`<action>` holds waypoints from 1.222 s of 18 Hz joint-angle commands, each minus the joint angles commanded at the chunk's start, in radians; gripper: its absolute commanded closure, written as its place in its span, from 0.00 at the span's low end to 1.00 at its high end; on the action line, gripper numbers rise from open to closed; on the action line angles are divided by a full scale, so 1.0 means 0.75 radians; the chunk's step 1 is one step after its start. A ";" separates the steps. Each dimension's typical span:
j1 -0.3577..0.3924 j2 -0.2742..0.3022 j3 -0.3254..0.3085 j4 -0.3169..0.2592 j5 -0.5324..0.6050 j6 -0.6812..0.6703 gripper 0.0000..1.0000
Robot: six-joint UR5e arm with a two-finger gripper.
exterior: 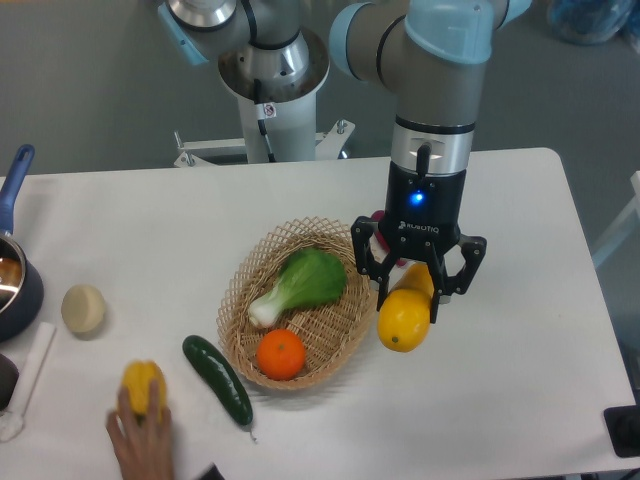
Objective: Place the mango on the table
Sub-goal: 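Carry the held yellow mango away from the basket with the gripper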
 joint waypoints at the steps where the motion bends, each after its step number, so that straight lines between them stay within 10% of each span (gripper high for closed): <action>1: 0.000 0.000 -0.004 0.000 0.000 0.008 0.65; 14: 0.121 0.000 -0.100 -0.008 0.014 0.282 0.65; 22: 0.143 -0.065 -0.237 -0.006 0.292 0.605 0.65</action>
